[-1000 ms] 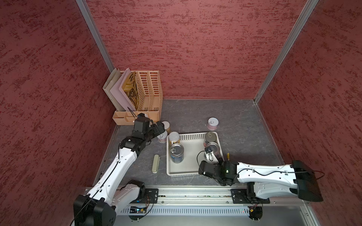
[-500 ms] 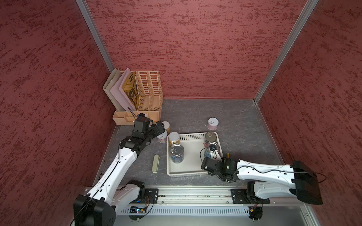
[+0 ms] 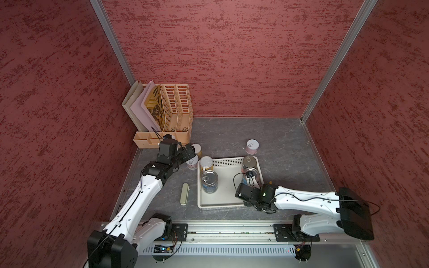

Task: Put the canned food in the basket
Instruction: Place the canned food in the basket.

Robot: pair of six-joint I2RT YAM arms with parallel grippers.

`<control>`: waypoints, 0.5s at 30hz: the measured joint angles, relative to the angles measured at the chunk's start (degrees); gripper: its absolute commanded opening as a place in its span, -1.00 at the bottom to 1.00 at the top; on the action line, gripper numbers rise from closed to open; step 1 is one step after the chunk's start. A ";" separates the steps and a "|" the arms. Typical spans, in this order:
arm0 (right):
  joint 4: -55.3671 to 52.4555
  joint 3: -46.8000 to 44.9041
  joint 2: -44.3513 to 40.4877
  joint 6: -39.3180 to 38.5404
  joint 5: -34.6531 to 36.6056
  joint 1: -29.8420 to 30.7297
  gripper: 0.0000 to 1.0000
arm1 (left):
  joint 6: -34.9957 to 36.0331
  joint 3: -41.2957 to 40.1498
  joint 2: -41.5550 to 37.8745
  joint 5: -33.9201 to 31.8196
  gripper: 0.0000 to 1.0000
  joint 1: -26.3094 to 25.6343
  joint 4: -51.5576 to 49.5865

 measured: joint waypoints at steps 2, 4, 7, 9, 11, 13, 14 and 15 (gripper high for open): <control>-0.13 0.11 0.11 0.02 -0.02 0.00 0.41 | 0.00 0.00 0.00 0.02 1.00 0.00 0.00; -0.15 0.11 0.11 0.04 0.00 0.00 0.47 | 0.00 0.00 0.00 0.04 0.99 0.00 0.00; -0.13 0.04 -0.11 0.04 -0.02 0.00 0.64 | 0.00 0.00 0.00 0.13 1.00 0.00 -0.02; 0.15 -0.31 -0.52 0.00 0.07 0.00 0.79 | 0.00 0.00 0.00 0.15 1.00 0.00 -0.02; 0.96 -0.90 -0.94 -0.39 0.52 -0.20 0.85 | 0.00 0.00 0.00 0.15 0.99 0.00 -0.02; 1.88 -1.25 -1.33 -0.90 0.57 -0.28 0.94 | 0.00 0.00 0.00 0.15 0.99 0.00 0.00; 2.21 -1.44 -1.62 -1.07 0.61 -0.28 0.97 | 0.00 0.00 0.00 0.15 0.99 0.00 -0.02; 2.49 -1.57 -1.92 -1.27 0.57 -0.26 0.96 | 0.00 0.00 0.00 0.15 0.99 0.00 -0.02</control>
